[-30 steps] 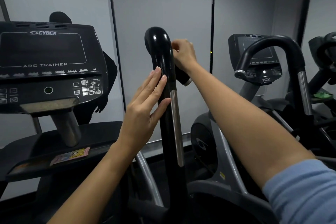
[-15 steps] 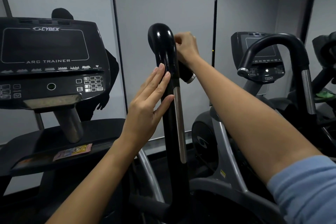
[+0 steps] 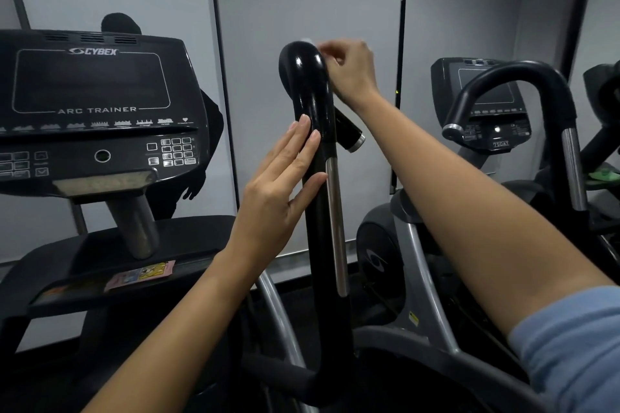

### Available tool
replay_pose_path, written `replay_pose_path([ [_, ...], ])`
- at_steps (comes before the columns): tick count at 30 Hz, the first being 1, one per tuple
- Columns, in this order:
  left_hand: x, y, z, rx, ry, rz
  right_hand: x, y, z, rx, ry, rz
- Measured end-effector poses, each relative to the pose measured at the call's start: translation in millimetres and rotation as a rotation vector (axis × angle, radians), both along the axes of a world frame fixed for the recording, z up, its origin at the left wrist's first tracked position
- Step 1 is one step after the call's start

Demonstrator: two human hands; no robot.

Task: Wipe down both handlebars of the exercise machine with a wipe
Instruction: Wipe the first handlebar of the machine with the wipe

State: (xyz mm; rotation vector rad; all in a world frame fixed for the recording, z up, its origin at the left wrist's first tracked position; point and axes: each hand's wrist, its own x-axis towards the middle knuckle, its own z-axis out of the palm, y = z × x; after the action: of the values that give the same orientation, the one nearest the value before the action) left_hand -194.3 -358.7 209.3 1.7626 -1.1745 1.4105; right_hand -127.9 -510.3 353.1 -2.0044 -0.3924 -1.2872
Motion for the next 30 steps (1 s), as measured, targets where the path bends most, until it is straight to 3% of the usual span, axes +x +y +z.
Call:
replay_pose_path([
  [3,-0.5,1.6,1.2,0.016,0.002,0.008,-6.9,12.8,1.9,-0.046,-0.011,0.064],
  [8,-1.9,1.0,1.1,0.015,-0.010,0.027,16.3,-10.1,-21.7,-0.155,0.176,-0.175],
  [11,-2.0,1.7,1.2,0.021,-0.006,0.027,17.6,-19.2,-28.9,-0.175,0.207,-0.210],
  [16,-1.1,1.6,0.4,0.018,-0.005,0.024,-13.8,-5.2,6.3,0.044,-0.082,0.044],
  [20,-1.5,1.6,0.8,0.016,0.001,0.022,-22.1,2.7,22.1,-0.122,-0.014,0.209],
  [27,-3.6,1.8,1.2,0.017,0.007,0.026,4.1,-15.5,-11.3,-0.262,0.210,-0.184],
  [30,-3.3,1.4,0.8,0.013,0.003,0.023,5.6,-16.1,-40.6,-0.355,-0.032,-0.272],
])
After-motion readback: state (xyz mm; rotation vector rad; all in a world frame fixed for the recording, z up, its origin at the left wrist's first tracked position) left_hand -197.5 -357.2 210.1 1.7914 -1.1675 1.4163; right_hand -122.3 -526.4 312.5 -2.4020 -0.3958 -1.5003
